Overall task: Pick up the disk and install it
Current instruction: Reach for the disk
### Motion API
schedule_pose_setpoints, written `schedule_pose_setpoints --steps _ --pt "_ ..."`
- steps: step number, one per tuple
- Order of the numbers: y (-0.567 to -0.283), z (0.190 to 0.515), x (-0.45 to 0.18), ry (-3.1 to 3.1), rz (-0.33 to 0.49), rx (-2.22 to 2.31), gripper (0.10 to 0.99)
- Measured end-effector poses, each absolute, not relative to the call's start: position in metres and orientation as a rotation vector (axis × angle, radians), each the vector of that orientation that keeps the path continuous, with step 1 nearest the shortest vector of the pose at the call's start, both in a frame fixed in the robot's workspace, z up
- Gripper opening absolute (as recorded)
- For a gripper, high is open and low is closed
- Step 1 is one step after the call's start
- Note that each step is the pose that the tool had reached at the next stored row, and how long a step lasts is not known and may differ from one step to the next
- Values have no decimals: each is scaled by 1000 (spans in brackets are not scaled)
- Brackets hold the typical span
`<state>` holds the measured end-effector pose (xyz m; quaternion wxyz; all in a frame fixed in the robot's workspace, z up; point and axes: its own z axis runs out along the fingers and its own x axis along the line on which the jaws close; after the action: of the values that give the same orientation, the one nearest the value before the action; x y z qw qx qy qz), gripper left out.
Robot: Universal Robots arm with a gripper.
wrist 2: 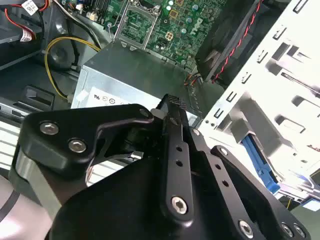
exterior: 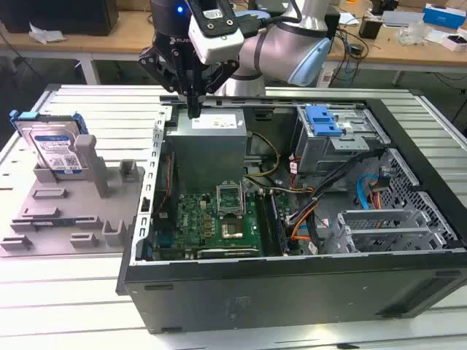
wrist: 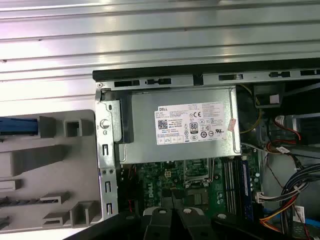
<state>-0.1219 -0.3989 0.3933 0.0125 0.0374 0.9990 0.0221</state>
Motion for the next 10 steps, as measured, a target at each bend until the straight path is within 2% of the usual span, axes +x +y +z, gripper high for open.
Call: schedule_pose_setpoints --steps 10 --pt "-399 393 -122 3114 69 116 106"
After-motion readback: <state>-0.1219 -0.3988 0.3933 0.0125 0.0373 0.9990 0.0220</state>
